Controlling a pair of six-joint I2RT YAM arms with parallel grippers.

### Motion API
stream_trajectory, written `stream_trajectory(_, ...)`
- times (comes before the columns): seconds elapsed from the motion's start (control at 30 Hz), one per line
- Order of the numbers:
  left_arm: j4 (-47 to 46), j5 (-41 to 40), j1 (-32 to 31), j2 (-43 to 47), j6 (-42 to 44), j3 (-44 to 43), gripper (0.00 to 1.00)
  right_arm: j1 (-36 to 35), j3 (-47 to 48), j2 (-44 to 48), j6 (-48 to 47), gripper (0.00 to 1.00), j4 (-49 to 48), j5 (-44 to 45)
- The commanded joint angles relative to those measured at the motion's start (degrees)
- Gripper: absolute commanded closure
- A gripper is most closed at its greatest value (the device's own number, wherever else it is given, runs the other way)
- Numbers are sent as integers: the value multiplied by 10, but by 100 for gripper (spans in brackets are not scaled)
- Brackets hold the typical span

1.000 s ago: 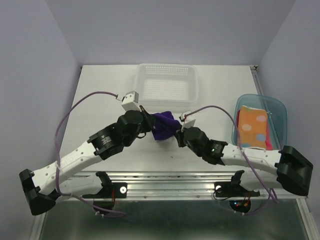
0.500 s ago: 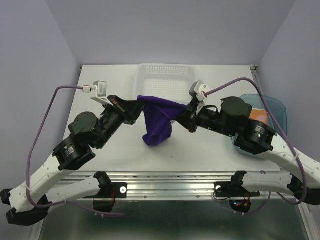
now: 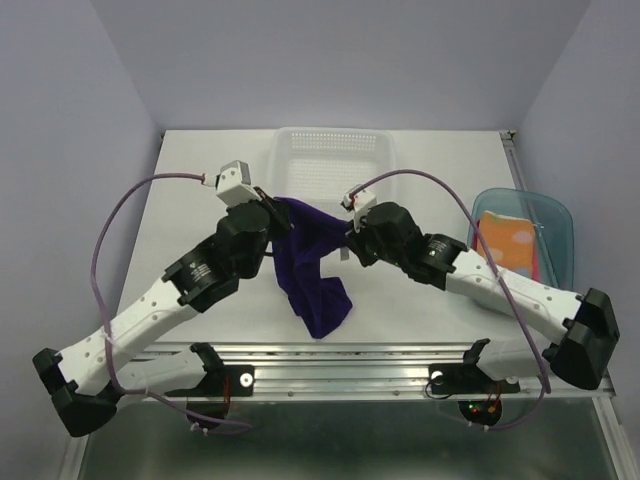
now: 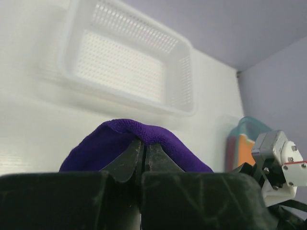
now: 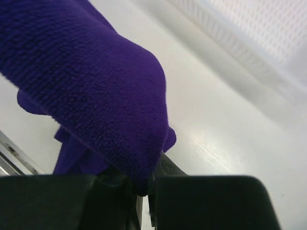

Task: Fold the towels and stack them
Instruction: Flatten out the crumpled towel

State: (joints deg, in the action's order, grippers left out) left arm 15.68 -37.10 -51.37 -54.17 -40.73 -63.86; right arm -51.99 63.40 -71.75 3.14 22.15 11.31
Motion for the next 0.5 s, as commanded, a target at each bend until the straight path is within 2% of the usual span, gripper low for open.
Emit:
stream_trajectory(0.0, -26, 11, 56, -2, -35, 89, 100, 26, -90, -27, 73, 98, -47, -69)
stream_trajectory(0.07, -51, 57, 72, -22, -51, 156, 100, 26, -125, -51, 99, 97, -71, -110)
stream_trajectory(0.13, -71, 80, 75, -39, -64, 197, 100, 27, -135, -70, 114, 96, -76, -110)
stream_trajectory(0.23, -108, 115, 86, -72, -78, 255, 100, 26, -132, -103, 131, 92, -71, -88)
stream_trajectory(0.33, -120, 123, 99, -87, -84, 276, 100, 27, -132, -116, 144, 82, -77, -55)
stream_trajectory(0.37, -123, 124, 102, -92, -87, 280, 100, 26, -134, -116, 149, 79, -89, -34)
stream_trajectory(0.4, -125, 125, 106, -95, -87, 282, 100, 27, -136, -116, 151, 68, -93, -26)
stream_trajectory(0.43, -127, 128, 109, -95, -88, 283, 100, 26, -140, -111, 154, 63, -100, -22)
stream_trajectory(0.47, -130, 129, 117, -96, -88, 283, 100, 25, -148, -110, 154, 54, -111, -15)
